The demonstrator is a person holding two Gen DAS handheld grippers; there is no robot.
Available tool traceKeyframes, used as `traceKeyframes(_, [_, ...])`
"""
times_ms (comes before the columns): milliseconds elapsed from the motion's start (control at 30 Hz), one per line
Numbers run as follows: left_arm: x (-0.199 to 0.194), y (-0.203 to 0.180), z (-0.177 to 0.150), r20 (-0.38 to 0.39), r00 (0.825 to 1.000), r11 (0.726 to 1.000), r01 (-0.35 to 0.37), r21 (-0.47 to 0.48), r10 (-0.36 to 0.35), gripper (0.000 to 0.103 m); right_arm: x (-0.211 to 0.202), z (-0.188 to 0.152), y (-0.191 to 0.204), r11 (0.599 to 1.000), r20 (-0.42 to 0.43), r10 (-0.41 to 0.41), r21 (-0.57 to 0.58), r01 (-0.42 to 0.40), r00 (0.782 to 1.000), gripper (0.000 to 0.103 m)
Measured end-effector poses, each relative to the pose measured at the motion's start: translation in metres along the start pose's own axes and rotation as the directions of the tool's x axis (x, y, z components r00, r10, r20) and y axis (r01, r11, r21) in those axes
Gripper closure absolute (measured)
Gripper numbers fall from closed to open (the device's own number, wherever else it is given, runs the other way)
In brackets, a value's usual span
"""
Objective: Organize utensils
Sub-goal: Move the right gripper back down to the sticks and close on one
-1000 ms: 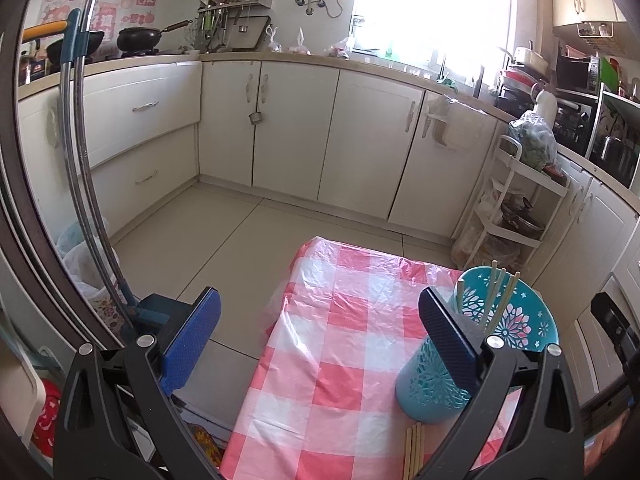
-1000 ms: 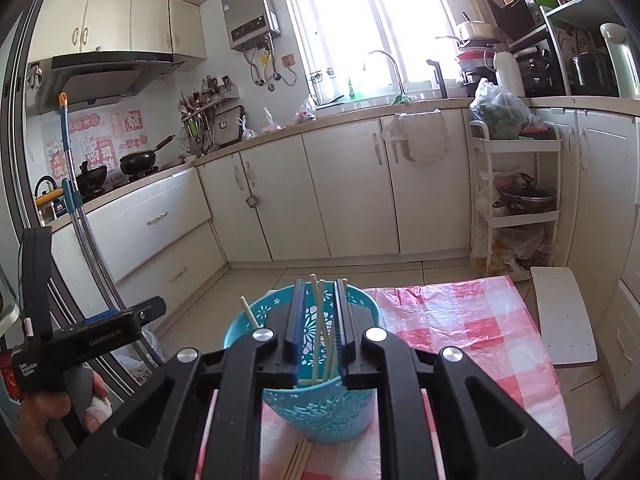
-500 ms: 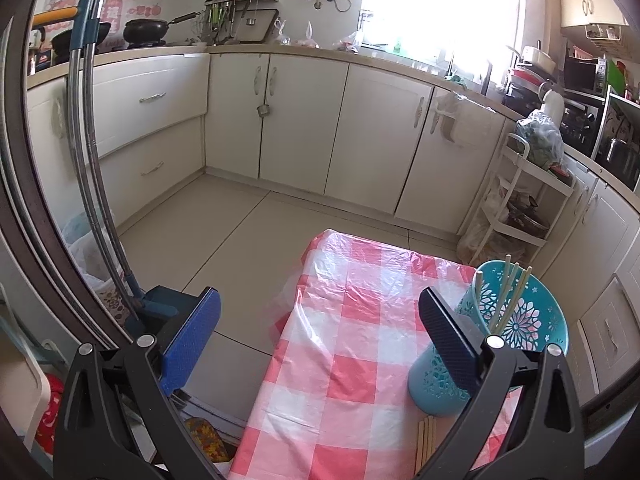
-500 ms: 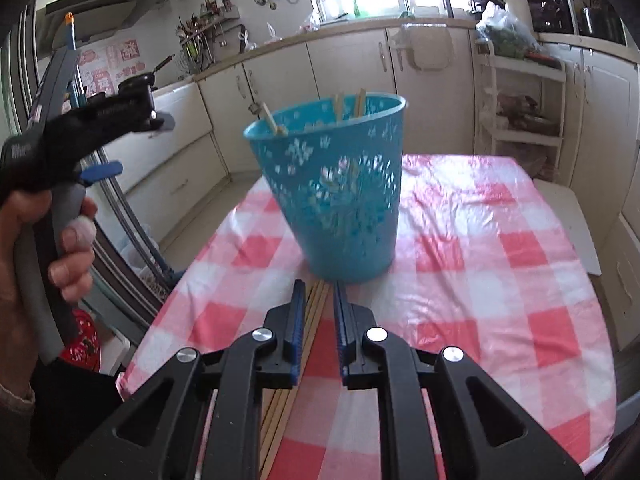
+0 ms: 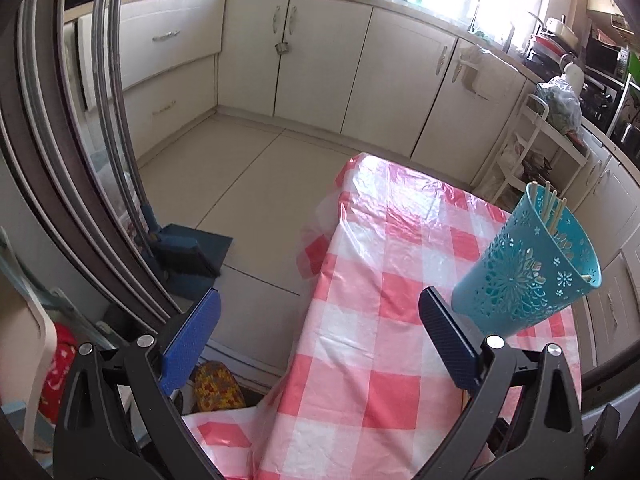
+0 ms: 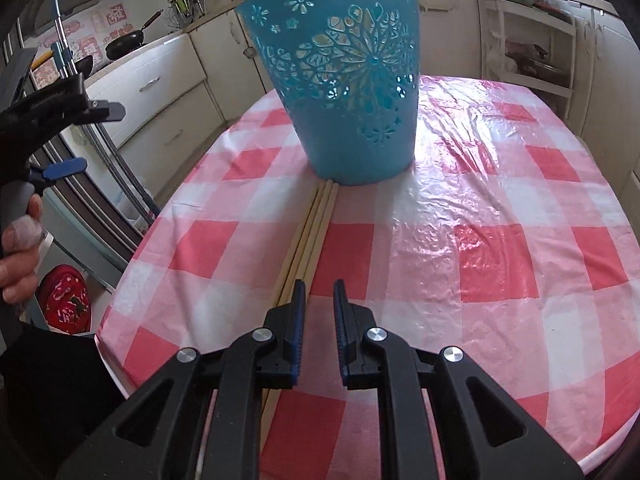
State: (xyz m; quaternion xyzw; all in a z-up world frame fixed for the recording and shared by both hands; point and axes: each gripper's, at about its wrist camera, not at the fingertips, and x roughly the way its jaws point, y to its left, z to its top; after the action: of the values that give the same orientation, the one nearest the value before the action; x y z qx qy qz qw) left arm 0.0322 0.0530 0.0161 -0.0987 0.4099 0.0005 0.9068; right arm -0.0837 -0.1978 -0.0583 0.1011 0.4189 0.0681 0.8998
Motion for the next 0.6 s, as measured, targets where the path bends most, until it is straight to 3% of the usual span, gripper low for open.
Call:
traceKeyframes(267, [0.015, -0.041, -0.024, -0.057, 0.998, 0.989, 0.016, 0.149, -0.007, 0.008, 0.024, 0.023, 0.005, 0.999, -0.016, -0.021, -0.034, 0.021, 1.000, 0.088])
traceKeyframes(467, [0.022, -0.051, -0.032, -0.093, 0.996, 0.982, 0.020, 0.189, -0.002, 0.008, 0.027, 0.027, -0.004, 1.000, -0.016, 0.008, 0.002, -0.008, 1.000, 0.088])
traceKeyframes(600, [0.024, -0.058, -0.033, -0.098, 0.995, 0.978, 0.027, 0.205, -0.007, 0.008, 0.030, 0.026, -0.001, 1.000, -0.024, -0.017, -0.026, 0.016, 1.000, 0.088])
